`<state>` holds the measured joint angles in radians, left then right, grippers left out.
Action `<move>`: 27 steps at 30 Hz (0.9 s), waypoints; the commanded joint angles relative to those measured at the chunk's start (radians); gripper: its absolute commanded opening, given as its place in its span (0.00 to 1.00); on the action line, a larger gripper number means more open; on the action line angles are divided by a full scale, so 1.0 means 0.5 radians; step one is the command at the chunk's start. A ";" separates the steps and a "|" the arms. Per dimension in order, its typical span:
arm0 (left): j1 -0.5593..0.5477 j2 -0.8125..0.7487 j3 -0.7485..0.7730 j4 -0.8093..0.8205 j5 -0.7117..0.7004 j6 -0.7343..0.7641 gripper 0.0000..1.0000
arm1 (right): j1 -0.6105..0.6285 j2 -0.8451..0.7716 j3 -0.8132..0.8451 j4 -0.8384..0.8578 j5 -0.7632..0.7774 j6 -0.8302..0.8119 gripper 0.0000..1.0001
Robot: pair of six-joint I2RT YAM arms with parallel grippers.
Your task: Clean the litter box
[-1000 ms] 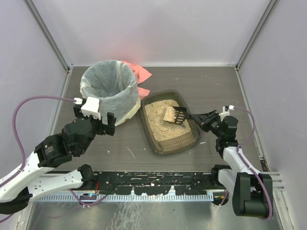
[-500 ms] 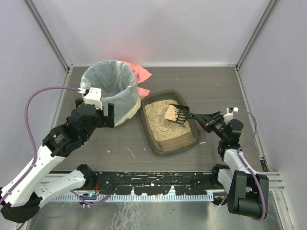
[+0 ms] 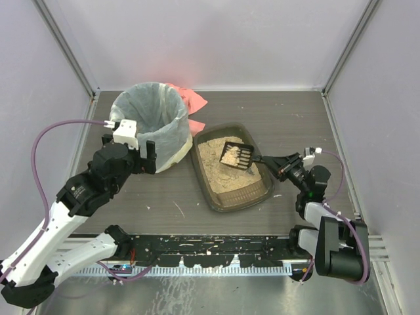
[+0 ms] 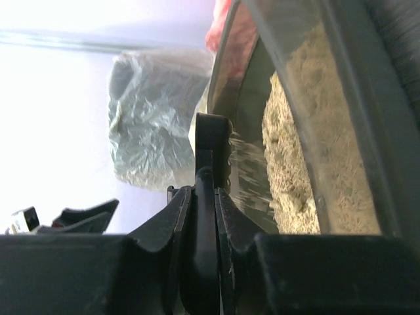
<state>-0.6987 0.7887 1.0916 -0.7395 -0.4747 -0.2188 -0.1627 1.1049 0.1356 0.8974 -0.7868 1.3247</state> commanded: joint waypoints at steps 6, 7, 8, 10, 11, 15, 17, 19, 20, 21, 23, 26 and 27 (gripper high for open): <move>0.012 -0.113 -0.088 0.093 -0.224 0.004 0.98 | -0.006 0.057 -0.013 0.355 0.039 0.122 0.01; 0.011 -0.123 -0.094 0.092 -0.219 -0.006 0.98 | -0.017 0.060 -0.031 0.331 0.069 0.126 0.01; 0.013 -0.135 -0.100 0.092 -0.214 -0.009 0.98 | 0.026 0.079 -0.024 0.354 0.082 0.132 0.01; 0.012 -0.155 -0.114 0.098 -0.213 -0.006 0.98 | 0.155 0.132 0.022 0.432 0.060 0.137 0.01; 0.011 -0.159 -0.115 0.104 -0.217 0.000 0.98 | 0.163 0.138 0.025 0.464 0.054 0.152 0.00; 0.012 -0.162 -0.117 0.095 -0.212 0.004 0.98 | 0.018 0.091 -0.038 0.378 0.103 0.165 0.01; 0.012 -0.166 -0.126 0.092 -0.205 -0.001 0.98 | 0.164 0.094 0.034 0.367 0.092 0.121 0.01; 0.011 -0.156 -0.123 0.095 -0.203 0.003 0.98 | 0.176 0.069 0.036 0.347 0.082 0.099 0.01; 0.011 -0.149 -0.118 0.093 -0.195 0.004 0.98 | 0.101 0.038 0.013 0.294 0.083 0.093 0.00; 0.012 -0.143 -0.114 0.090 -0.182 0.004 0.98 | 0.024 0.007 -0.016 0.235 0.100 0.091 0.01; 0.012 -0.141 -0.119 0.088 -0.160 0.002 0.98 | 0.024 -0.022 -0.026 0.218 0.138 0.092 0.00; 0.015 -0.135 -0.126 0.096 -0.161 0.016 0.98 | 0.149 -0.019 0.046 0.211 0.088 0.030 0.01; 0.016 -0.126 -0.122 0.097 -0.155 0.022 0.98 | 0.093 -0.044 0.024 0.172 0.091 0.030 0.01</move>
<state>-0.6979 0.7204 1.0294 -0.7303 -0.5583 -0.2192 -0.1181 1.1183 0.1223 0.9726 -0.7265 1.3739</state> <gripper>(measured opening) 0.981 0.226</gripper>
